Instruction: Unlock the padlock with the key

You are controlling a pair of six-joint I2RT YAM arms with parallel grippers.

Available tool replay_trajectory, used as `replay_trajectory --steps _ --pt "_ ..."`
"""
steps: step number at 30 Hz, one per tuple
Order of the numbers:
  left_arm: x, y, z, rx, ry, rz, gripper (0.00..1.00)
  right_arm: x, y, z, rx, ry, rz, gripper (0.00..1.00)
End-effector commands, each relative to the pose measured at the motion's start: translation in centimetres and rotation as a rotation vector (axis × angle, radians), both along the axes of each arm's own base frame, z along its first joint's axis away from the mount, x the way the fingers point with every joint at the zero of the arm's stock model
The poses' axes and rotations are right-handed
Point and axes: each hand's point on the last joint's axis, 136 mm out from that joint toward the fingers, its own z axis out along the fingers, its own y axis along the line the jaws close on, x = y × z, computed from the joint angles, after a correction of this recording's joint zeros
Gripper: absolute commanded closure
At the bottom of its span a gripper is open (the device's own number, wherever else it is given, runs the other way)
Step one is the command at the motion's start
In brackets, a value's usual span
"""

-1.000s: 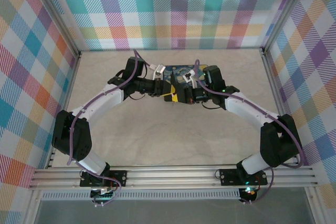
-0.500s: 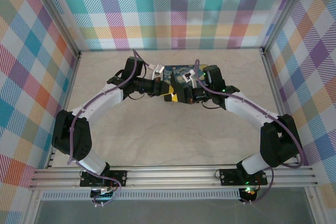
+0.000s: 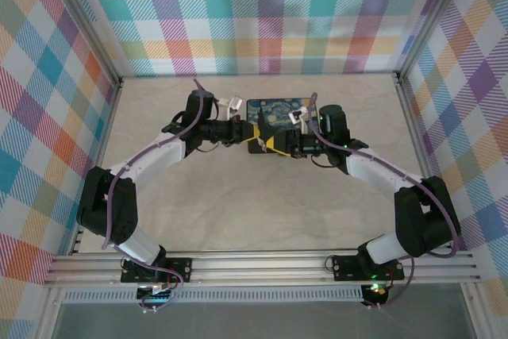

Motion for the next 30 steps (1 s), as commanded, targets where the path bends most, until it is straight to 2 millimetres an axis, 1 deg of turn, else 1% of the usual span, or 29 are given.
replay_trajectory --steps 1,5,8,11,15,18,21,24,30 --pt "1.4 0.2 4.0 -0.108 -0.079 0.078 1.00 1.3 -0.1 3.0 0.099 -0.051 -0.103 0.48" --pt "1.5 0.0 4.2 -0.129 -0.074 0.075 1.00 2.0 -0.1 3.5 0.140 -0.066 -0.171 0.49" --pt "1.4 0.0 4.2 -0.135 -0.071 0.074 1.00 2.5 0.2 3.7 0.136 -0.093 -0.202 0.50" --pt "1.2 0.0 4.2 -0.138 -0.069 0.073 1.00 3.1 -0.1 4.0 0.135 -0.123 -0.243 0.49" --pt "1.0 0.1 4.2 -0.137 -0.068 0.068 1.00 3.6 -0.2 4.5 0.134 -0.157 -0.256 0.47" --pt "0.9 0.1 4.2 -0.136 -0.070 0.068 1.00 3.7 0.2 4.7 0.140 -0.156 -0.239 0.47" --pt "0.9 0.2 4.2 -0.137 -0.071 0.070 1.00 3.5 0.9 4.6 0.145 -0.155 -0.214 0.51" --pt "0.9 0.2 4.1 -0.137 -0.068 0.070 1.00 3.1 1.9 4.7 0.147 -0.159 -0.175 0.57" --pt "0.7 0.3 3.9 -0.135 -0.067 0.072 1.00 2.8 2.8 4.9 0.162 -0.161 -0.145 0.68"
